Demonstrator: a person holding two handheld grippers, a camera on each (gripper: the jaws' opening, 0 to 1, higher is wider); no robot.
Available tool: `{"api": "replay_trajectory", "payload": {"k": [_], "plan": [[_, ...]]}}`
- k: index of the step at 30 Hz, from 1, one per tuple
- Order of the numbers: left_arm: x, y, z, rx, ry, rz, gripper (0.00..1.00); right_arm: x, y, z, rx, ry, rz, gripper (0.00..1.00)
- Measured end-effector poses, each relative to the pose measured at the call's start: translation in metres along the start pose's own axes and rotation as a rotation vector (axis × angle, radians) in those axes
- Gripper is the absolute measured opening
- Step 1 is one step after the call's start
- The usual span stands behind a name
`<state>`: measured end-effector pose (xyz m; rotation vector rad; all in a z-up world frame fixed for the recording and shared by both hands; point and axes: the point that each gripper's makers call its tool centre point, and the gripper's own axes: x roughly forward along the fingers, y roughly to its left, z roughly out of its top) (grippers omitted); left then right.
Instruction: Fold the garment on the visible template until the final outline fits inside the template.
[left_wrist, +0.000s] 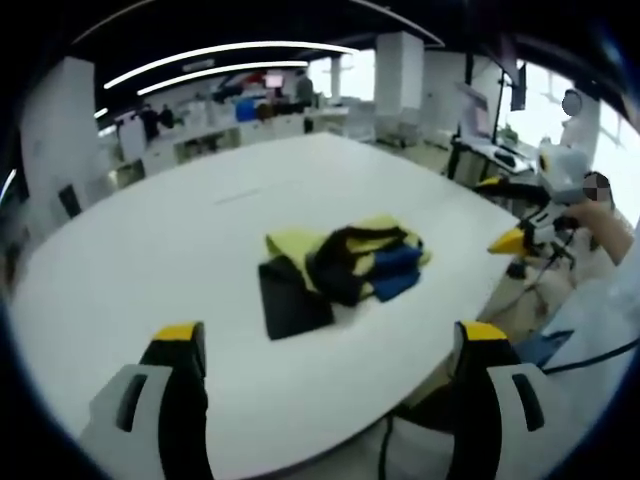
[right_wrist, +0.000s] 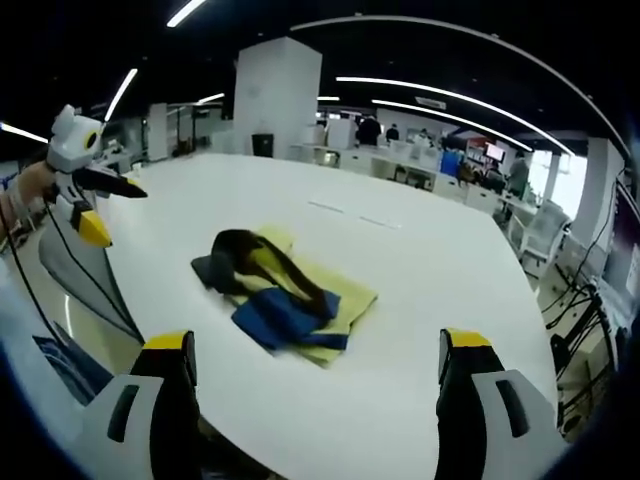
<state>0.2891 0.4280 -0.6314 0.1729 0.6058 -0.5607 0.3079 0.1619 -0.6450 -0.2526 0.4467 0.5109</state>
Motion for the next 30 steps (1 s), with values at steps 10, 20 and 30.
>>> {"api": "replay_trajectory", "payload": {"k": [10, 20, 30], "plan": [[-0.002, 0.0, 0.004, -0.011, -0.006, 0.036, 1.0, 0.008, -0.006, 0.0, 0.005, -0.01, 0.045, 1.0], [-0.002, 0.001, 0.004, -0.032, 0.006, 0.074, 1.0, 0.021, -0.013, 0.003, -0.034, 0.001, 0.102, 1.0], [0.0, 0.002, 0.011, -0.054, -0.022, 0.118, 1.0, 0.039, -0.015, -0.004, -0.048, 0.021, 0.192, 0.87]]}}
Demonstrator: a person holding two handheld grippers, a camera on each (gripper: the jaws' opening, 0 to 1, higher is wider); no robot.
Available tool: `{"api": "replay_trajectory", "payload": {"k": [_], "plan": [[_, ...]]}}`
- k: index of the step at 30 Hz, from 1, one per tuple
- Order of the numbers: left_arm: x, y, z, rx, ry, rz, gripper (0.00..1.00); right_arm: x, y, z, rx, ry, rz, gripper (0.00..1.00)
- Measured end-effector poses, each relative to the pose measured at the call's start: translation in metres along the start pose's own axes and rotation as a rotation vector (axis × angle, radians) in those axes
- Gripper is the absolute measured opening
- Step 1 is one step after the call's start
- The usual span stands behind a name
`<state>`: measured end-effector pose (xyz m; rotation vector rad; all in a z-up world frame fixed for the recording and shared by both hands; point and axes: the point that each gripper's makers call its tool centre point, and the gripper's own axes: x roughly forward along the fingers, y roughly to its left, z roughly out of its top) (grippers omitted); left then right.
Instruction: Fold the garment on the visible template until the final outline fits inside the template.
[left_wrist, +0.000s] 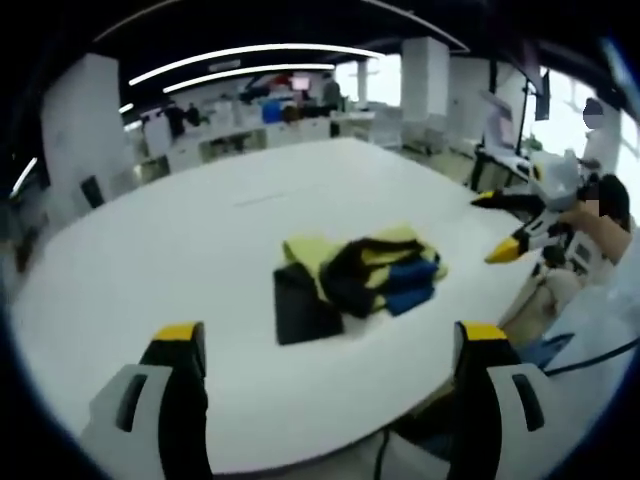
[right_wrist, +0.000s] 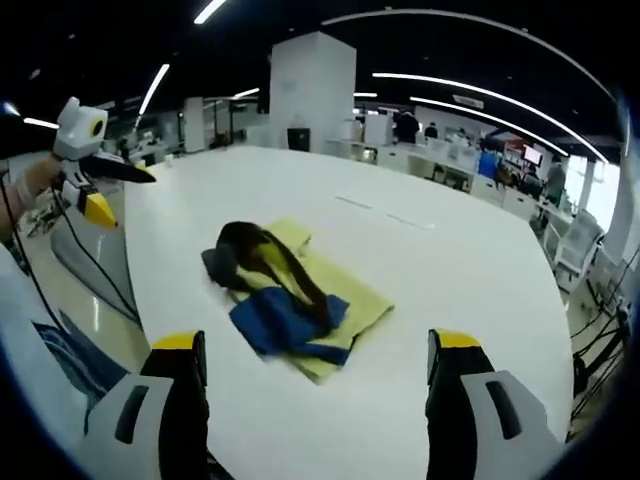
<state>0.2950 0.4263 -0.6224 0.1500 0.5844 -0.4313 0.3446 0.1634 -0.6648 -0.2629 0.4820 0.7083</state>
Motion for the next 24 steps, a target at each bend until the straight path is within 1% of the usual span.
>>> {"api": "replay_trajectory", "payload": {"k": [2, 3, 6, 12, 15, 20, 24], "plan": [[0.0, 0.0, -0.001, -0.002, -0.001, 0.009, 1.0, 0.004, -0.002, -0.002, 0.001, 0.006, 0.023, 0.8], [0.0, 0.0, -0.001, -0.004, -0.002, 0.014, 1.0, 0.005, -0.003, -0.003, -0.001, 0.006, 0.027, 0.78], [0.0, 0.0, 0.0, -0.013, -0.01, 0.028, 1.0, 0.011, -0.008, -0.002, -0.001, -0.005, 0.027, 0.76], [0.002, -0.001, -0.003, -0.03, -0.003, 0.049, 1.0, 0.02, -0.014, -0.001, -0.016, -0.01, 0.053, 0.65], [0.002, -0.004, -0.002, -0.036, -0.01, 0.058, 1.0, 0.023, -0.013, 0.001, -0.017, -0.016, 0.075, 0.64], [0.005, -0.01, -0.002, -0.036, -0.006, 0.064, 1.0, 0.027, -0.014, 0.003, -0.031, -0.022, 0.103, 0.55], [0.004, -0.015, 0.001, -0.04, -0.016, 0.067, 1.0, 0.029, -0.013, 0.005, -0.048, -0.025, 0.122, 0.48]]}}
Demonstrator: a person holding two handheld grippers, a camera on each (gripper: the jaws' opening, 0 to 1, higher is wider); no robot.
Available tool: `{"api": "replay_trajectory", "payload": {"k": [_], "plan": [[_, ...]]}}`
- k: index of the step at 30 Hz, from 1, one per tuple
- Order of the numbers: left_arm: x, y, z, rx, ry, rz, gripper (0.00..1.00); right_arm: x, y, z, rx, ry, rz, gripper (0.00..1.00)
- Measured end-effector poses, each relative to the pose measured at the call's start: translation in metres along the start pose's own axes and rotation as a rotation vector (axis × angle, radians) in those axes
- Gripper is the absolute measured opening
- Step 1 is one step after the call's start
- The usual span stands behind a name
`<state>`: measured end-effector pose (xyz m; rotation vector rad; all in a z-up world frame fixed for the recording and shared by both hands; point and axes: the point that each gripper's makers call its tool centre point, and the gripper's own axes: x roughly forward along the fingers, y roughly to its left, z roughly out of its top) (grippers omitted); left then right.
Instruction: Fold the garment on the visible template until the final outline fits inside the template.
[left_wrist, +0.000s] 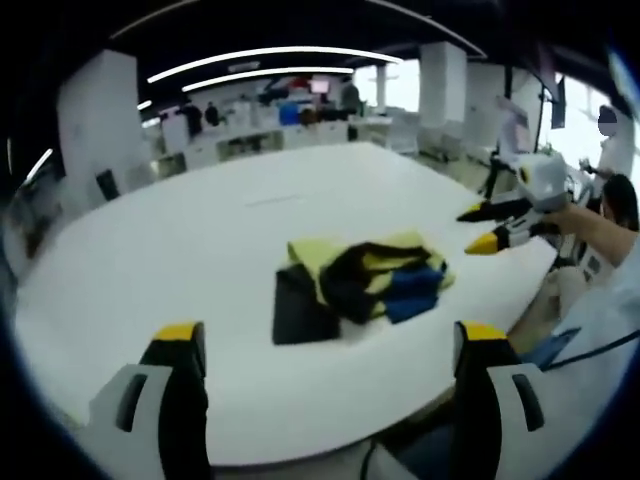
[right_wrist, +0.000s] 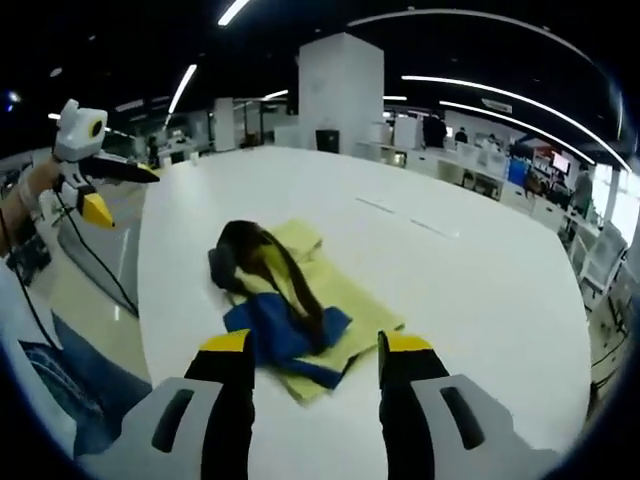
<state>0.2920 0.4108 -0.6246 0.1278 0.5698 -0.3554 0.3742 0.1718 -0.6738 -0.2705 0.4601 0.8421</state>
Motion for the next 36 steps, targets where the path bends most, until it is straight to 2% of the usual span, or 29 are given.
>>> {"api": "replay_trajectory", "payload": {"k": [11, 18, 21, 26, 31, 33, 36], "plan": [[-0.005, -0.008, -0.001, 0.026, 0.016, 0.0, 1.0, 0.014, 0.015, 0.0, -0.029, 0.005, 0.063, 0.35], [-0.003, -0.002, 0.014, 0.062, 0.007, -0.024, 0.99, 0.02, 0.011, -0.003, 0.011, 0.008, 0.057, 0.3], [0.002, 0.004, 0.02, 0.069, 0.011, -0.033, 0.98, 0.023, 0.006, -0.005, 0.019, 0.018, 0.045, 0.28], [0.011, 0.009, 0.034, 0.12, -0.021, -0.061, 0.94, 0.026, 0.003, -0.013, 0.031, 0.05, 0.029, 0.24], [0.027, 0.014, 0.033, 0.15, -0.011, -0.091, 0.89, 0.03, 0.007, -0.017, 0.011, 0.065, 0.018, 0.21], [0.032, 0.013, 0.033, 0.179, 0.004, -0.106, 0.83, 0.032, 0.009, -0.017, 0.004, 0.069, 0.021, 0.21], [0.041, 0.01, 0.042, 0.187, -0.028, -0.125, 0.82, 0.035, 0.01, -0.018, -0.012, 0.083, 0.027, 0.21]]}}
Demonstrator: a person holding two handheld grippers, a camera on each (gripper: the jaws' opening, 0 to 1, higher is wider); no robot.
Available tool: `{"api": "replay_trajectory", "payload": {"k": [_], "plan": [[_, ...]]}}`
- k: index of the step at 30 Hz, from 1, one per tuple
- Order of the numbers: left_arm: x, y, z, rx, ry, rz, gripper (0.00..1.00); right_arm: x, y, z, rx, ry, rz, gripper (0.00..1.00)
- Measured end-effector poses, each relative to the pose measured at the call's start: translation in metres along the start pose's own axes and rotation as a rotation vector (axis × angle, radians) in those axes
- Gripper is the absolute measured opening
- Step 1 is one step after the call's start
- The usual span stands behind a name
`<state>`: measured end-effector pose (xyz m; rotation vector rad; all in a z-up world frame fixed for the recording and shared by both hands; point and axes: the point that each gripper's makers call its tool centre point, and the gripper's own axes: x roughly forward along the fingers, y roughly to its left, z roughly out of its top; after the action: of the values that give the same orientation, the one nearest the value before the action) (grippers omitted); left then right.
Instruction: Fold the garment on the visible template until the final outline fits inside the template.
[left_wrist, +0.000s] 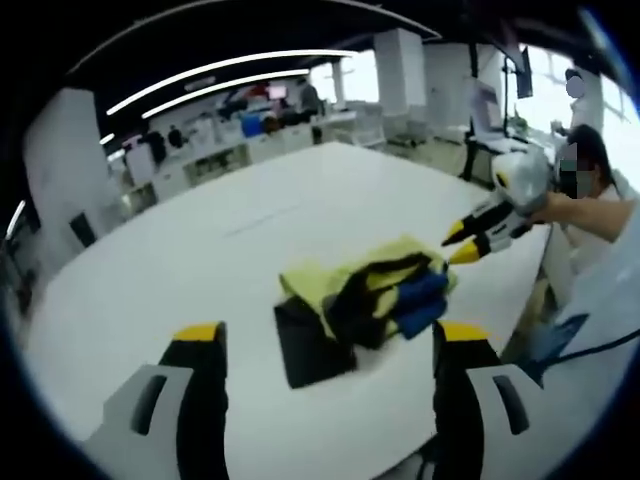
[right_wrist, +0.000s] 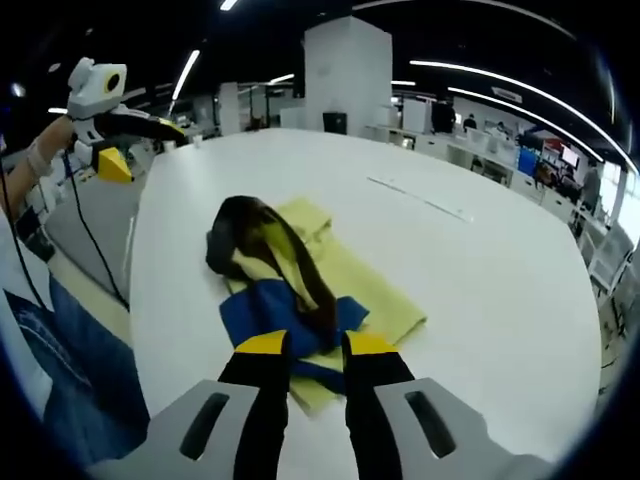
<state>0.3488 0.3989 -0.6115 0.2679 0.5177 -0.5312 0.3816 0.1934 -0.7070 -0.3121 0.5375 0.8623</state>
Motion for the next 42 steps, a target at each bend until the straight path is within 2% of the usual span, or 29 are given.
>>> {"api": "replay_trajectory", "payload": {"k": [4, 8, 11, 14, 17, 22, 25, 32, 35, 38, 41, 42], "plan": [[0.014, -0.006, 0.005, 0.035, 0.01, -0.05, 0.76, -0.001, -0.002, 0.0, 0.003, -0.001, -0.008, 0.19], [0.024, -0.01, 0.01, 0.075, 0.019, -0.072, 0.68, -0.003, -0.004, -0.002, 0.004, 0.007, -0.01, 0.17], [0.031, -0.011, 0.014, 0.073, 0.017, -0.084, 0.66, -0.003, -0.005, -0.004, 0.009, 0.015, -0.006, 0.16], [0.037, -0.018, 0.013, 0.074, 0.041, -0.138, 0.58, -0.003, -0.008, -0.005, -0.008, 0.017, -0.018, 0.17], [0.042, -0.019, 0.011, 0.08, 0.058, -0.148, 0.57, -0.001, -0.009, -0.004, -0.004, 0.02, -0.013, 0.15], [0.052, -0.019, 0.012, 0.087, 0.063, -0.169, 0.48, 0.001, -0.009, -0.005, -0.012, 0.021, -0.005, 0.13], [0.062, -0.02, 0.008, 0.095, 0.095, -0.19, 0.45, 0.003, -0.01, -0.008, -0.011, 0.031, 0.0, 0.13], [0.081, -0.018, 0.001, 0.082, 0.124, -0.223, 0.39, 0.004, -0.017, -0.006, 0.001, 0.021, -0.018, 0.1], [0.088, -0.017, -0.008, 0.085, 0.157, -0.24, 0.33, 0.004, -0.019, -0.007, 0.006, 0.026, -0.019, 0.1], [0.093, -0.015, -0.012, 0.082, 0.165, -0.239, 0.31, 0.005, -0.021, -0.008, 0.007, 0.034, -0.019, 0.1], [0.097, -0.014, -0.015, 0.074, 0.175, -0.249, 0.24, 0.004, -0.024, -0.009, 0.006, 0.04, -0.022, 0.1], [0.098, -0.015, -0.019, 0.074, 0.194, -0.259, 0.23, 0.004, -0.024, -0.009, 0.011, 0.04, -0.018, 0.09]]}}
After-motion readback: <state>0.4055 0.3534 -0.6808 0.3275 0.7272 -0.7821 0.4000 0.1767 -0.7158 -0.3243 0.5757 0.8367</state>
